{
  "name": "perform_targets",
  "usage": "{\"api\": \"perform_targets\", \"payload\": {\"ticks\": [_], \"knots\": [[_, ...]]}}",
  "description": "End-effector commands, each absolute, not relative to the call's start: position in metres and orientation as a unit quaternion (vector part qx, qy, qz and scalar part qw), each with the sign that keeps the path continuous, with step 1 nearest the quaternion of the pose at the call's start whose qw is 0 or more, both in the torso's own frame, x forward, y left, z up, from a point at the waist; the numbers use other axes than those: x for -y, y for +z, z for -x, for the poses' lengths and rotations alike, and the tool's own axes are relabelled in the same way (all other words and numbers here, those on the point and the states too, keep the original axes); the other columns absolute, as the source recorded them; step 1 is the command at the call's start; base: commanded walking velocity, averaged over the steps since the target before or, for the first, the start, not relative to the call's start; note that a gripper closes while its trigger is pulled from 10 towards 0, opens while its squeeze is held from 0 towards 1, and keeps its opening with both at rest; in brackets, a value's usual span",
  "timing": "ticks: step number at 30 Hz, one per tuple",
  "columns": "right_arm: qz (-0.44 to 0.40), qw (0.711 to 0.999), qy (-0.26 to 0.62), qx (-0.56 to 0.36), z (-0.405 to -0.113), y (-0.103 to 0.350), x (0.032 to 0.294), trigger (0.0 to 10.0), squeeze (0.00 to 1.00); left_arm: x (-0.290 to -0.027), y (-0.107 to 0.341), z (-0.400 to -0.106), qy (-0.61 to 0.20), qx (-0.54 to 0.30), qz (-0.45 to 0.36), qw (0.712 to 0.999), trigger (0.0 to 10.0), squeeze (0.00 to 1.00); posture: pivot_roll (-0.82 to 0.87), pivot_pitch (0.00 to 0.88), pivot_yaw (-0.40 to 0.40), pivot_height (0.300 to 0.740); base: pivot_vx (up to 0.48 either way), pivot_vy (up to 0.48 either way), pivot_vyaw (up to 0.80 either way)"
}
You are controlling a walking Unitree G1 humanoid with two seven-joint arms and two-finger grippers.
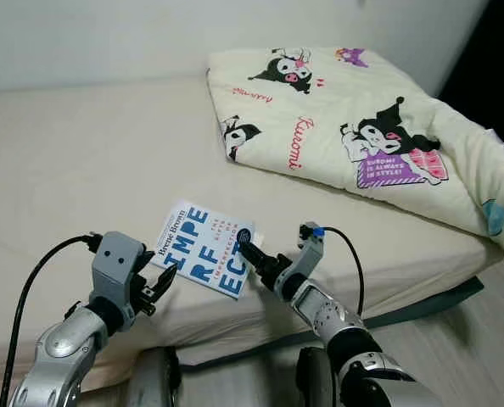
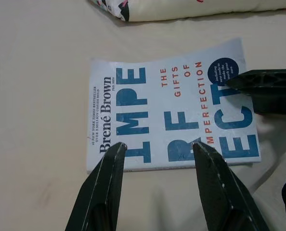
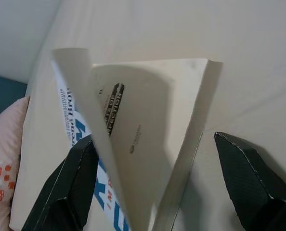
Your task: Clean up the room
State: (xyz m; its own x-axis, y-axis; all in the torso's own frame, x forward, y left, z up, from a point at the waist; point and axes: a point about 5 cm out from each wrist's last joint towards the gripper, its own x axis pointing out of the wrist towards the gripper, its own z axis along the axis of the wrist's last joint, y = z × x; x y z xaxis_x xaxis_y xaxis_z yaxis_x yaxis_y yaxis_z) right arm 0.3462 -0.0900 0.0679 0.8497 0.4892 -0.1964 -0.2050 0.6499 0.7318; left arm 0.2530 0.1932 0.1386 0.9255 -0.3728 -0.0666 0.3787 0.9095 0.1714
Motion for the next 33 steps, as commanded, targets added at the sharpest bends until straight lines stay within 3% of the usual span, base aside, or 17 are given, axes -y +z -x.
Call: {"api": "perform_targets", "payload": {"ticks": [1, 12, 33], "knots": [[-0.385, 0.883, 0.180, -0.201, -0.345, 0.063, 0.089, 10.0, 0.00, -0.196, 0.138, -0.249, -0.198, -0.027, -0.100, 0.975, 10.0, 0.00, 0.19, 0.249, -0.043, 0.571, 0.000, 0.000, 0.00], [-0.442, 0.865, 0.118, -0.205, -0.347, 0.059, 0.098, 10.0, 0.00, -0.197, 0.143, -0.235, -0.213, -0.040, -0.111, 0.970, 10.0, 0.00, 0.25, 0.304, -0.031, 0.571, 0.000, 0.000, 0.00], [-0.450, 0.858, 0.156, -0.192, -0.364, 0.086, 0.081, 10.0, 0.00, -0.216, 0.156, -0.220, -0.165, -0.055, -0.134, 0.976, 10.0, 0.00, 0.32, 0.352, -0.030, 0.571, 0.000, 0.000, 0.00]]}}
